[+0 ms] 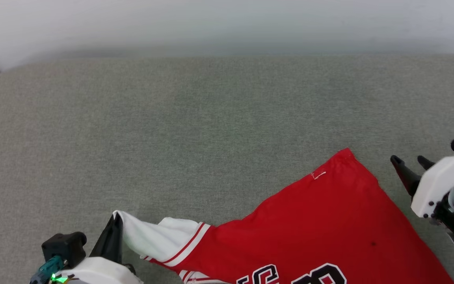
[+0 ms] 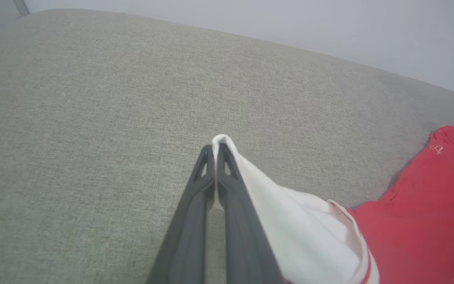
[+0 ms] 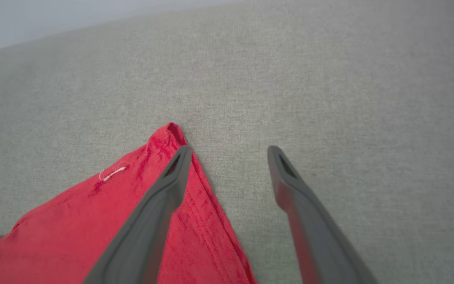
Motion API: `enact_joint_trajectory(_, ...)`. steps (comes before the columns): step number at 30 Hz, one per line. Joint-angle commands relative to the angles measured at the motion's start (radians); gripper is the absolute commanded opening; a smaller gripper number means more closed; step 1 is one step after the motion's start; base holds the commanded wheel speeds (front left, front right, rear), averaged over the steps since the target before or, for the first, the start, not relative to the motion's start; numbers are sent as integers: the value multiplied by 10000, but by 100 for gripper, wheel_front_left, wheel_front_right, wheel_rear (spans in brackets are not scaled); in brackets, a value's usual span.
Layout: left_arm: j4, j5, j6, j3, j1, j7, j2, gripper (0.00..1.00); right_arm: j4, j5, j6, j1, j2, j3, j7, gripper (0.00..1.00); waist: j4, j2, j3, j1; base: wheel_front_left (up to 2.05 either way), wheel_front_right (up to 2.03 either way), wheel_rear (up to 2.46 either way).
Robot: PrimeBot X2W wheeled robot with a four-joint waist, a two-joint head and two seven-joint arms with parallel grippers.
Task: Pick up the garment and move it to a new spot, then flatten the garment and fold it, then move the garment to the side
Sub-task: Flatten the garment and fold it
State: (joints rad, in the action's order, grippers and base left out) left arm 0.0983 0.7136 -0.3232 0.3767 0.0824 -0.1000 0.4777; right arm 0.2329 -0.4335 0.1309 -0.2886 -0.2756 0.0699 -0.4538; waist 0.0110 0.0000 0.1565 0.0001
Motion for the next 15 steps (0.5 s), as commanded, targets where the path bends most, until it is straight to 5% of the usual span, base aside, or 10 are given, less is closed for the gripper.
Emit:
enact_joint_trajectory(1, -24, -105, 77, 53, -308, -66, -83, 0, 291, -90, -3, -523, -126, -314, -629, 100, 385, 0, 420, -1, 0, 0, 0)
enact_joint_trajectory(7, -78, -331, 321, 363, -1057, -199, -367, 0, 1067, -141, -3, -2018, -537, -1372, -3821, 100, 902, 0, 1124, -1, 0, 0, 0)
enact_joint_trajectory(15, -664, -365, 765, 728, -1920, -477, -854, 0, 2393, 349, -3, -2728, -418, -1898, -5951, 100, 1408, 0, 1845, -1, 0, 0, 0)
